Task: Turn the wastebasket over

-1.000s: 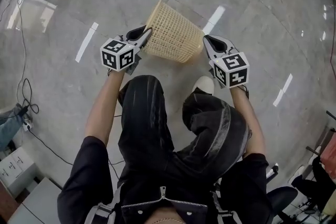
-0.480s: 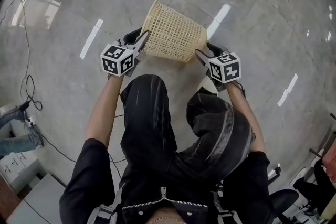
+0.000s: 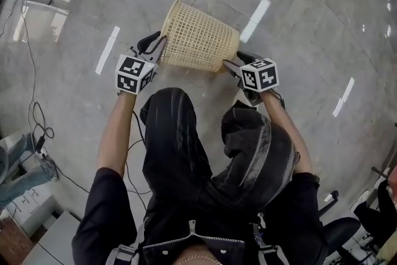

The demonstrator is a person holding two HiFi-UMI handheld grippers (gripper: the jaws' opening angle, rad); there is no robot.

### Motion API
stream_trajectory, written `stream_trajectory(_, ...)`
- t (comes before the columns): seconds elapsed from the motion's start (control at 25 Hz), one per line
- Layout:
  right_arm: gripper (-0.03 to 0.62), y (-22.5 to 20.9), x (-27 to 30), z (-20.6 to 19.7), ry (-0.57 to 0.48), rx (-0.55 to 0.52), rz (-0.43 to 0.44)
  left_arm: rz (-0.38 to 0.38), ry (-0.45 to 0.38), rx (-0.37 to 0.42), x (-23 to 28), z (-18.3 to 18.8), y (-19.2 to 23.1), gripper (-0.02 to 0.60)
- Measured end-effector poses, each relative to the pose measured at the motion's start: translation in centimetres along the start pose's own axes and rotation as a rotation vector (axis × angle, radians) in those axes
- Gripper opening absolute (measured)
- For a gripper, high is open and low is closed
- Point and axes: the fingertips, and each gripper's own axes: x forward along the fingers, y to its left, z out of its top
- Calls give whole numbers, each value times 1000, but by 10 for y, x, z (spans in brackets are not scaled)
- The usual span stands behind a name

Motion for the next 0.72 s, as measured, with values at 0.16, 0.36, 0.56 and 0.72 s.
stream_trajectory(0.16,255,4,3,-2,13,31,36,18,12,-1,2,1,0,64)
stream_trajectory(0.36,256,7,6,-1,34,37,31,23,-22,-8,1,1,2,60)
stream_trajectory(0.56,256,-2,3,-1,13,65,15,9,-35,-19,8,3,-3,60)
stream_trajectory(0.72,256,-16,-7,1,-7,102,-20,-26,-44,-10,15,8,-16,61)
